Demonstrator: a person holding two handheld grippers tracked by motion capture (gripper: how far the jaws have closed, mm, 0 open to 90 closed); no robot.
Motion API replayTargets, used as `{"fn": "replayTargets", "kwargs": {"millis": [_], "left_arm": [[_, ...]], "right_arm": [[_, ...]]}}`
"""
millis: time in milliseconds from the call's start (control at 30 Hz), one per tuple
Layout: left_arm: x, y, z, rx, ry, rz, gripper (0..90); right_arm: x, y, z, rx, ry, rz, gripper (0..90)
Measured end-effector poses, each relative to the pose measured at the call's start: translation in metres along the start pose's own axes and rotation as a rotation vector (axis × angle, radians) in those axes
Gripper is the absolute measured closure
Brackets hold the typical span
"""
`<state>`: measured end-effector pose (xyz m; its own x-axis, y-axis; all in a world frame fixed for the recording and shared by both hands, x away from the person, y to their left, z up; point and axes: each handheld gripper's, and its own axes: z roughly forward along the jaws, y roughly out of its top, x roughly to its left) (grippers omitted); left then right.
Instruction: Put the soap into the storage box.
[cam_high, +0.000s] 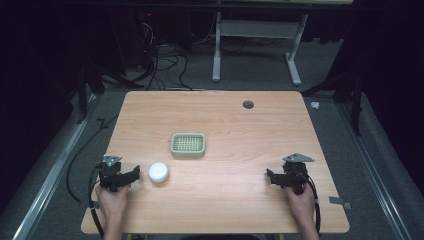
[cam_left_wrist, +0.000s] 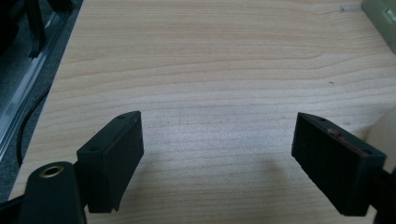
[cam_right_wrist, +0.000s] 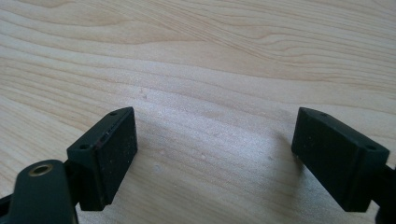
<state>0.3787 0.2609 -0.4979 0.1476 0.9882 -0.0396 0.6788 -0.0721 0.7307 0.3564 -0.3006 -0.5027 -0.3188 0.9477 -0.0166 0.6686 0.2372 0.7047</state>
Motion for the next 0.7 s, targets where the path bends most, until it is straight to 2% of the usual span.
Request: {"fn": "replayTargets", "kwargs": {"millis": [233, 700], "left_arm": [[0.000, 0.004, -0.014, -0.032, -0.039, -0.008, 16.7], [-0.010, 0.014, -0.042, -0.077, -0.113, 0.031, 15.0]], "right_arm": [[0.000, 0.000, 0.000, 0.002, 0.001, 0.000, 15.1], [0.000, 0.000, 0.000, 0.001, 0.002, 0.000, 15.1]]}}
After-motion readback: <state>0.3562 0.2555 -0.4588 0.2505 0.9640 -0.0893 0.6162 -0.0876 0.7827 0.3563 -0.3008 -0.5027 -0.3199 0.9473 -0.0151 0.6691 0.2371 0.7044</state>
